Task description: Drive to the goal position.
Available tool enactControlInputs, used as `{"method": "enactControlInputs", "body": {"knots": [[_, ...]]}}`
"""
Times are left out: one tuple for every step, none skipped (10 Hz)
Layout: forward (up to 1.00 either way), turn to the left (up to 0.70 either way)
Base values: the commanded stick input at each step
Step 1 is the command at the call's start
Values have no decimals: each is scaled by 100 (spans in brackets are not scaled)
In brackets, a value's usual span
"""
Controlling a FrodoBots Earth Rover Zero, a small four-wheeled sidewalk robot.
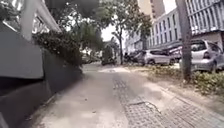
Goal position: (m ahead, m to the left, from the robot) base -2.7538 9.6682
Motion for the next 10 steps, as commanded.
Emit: {"method": "enactControlInputs", "body": {"knots": [[45,0],[45,0],[45,0],[45,0],[45,0],[45,0],[45,0],[45,0],[45,0],[45,0]]}}
